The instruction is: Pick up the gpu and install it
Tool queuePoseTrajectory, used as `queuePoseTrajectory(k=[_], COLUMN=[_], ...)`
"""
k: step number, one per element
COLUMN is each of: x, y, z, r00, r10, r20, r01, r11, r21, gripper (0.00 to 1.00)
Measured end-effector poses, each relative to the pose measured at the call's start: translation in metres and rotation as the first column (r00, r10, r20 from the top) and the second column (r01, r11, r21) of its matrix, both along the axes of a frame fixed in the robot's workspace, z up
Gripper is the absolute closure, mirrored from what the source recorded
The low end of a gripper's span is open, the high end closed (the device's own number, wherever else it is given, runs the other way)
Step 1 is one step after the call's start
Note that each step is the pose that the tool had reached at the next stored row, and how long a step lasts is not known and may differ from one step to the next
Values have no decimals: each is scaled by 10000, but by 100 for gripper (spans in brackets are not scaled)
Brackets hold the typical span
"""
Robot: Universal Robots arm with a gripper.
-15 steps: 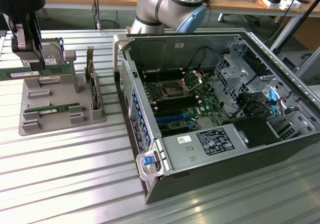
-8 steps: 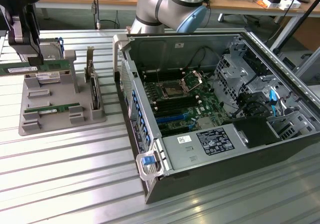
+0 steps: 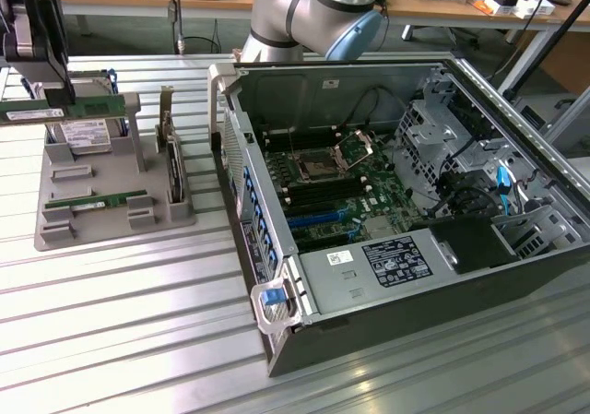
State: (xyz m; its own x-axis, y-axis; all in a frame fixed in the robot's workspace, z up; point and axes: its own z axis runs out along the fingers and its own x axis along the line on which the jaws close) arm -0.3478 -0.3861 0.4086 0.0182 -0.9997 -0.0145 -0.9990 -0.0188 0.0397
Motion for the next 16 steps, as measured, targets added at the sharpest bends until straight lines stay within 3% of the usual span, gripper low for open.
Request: queuePoseTrajectory(k=[16], x=[0], y=[0], z=[214], r00=[10000], r10=[0], r20=[0], r01=[0], r11=[10000], r21=[6], gripper=[88])
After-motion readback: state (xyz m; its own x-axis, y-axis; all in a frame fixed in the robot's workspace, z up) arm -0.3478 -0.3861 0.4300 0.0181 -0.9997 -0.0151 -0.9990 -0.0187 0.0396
